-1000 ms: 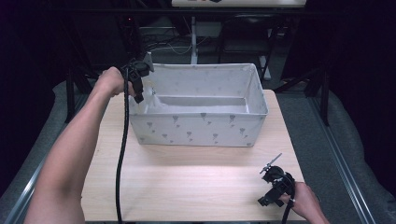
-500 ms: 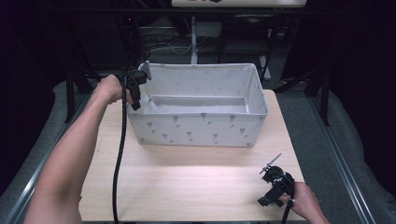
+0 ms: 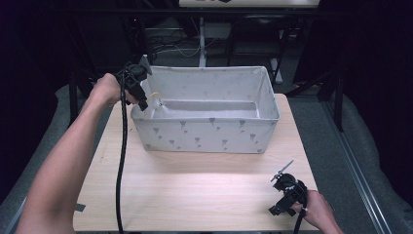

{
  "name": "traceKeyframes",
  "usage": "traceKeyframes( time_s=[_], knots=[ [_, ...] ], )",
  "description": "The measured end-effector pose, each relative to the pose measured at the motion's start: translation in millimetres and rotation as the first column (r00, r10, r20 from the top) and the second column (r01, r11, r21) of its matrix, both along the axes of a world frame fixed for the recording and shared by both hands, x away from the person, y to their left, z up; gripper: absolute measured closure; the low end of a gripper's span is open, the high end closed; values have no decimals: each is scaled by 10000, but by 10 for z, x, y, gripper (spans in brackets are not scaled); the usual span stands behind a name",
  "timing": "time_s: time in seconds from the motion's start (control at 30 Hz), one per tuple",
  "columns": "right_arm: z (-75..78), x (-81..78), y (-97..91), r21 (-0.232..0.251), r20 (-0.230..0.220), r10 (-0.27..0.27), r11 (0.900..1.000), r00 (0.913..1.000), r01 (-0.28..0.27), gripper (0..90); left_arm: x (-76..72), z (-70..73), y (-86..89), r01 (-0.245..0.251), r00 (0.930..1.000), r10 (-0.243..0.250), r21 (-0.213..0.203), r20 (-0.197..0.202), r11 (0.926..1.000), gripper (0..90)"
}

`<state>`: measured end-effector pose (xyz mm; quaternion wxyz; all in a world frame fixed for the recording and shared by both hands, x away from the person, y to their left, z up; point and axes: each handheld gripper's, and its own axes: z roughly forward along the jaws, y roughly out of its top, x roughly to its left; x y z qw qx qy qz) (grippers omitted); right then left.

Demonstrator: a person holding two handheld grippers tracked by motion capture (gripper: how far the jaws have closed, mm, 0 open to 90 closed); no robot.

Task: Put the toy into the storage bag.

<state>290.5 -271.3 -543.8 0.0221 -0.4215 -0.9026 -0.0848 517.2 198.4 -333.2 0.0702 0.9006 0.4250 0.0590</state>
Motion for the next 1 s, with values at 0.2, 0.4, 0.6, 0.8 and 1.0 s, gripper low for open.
traceKeyframes(
  time_s=[0.2, 0.4, 0.6, 0.8, 1.0],
  knots=[
    [-24, -12, 8, 190, 106, -164, 9997, 9998, 162, 51, -131, 131, 137, 46, 9991, -29, -415, 430, 9991, 285],
    [-4, 3, -1, -146, -144, 118, 9998, 9998, -121, 51, -312, 220, 267, -100, 9954, 146, -489, 949, 9988, 140],
    [1, 0, 2, -37, -5, 106, 9999, 9999, -106, 50, -574, 280, 371, -44, 9882, 97, -351, 1528, 9994, 24],
    [-8, -21, 18, 192, 202, -171, 9997, 9996, 167, 47, -805, 238, 466, -53, 9821, 141, -473, 1878, 9989, 0],
    [4, -13, 13, 73, 125, -44, 10000, 9999, 43, 44, -1151, 55, 595, -145, 9720, 296, -661, 2332, 9977, 0]
  ],
)
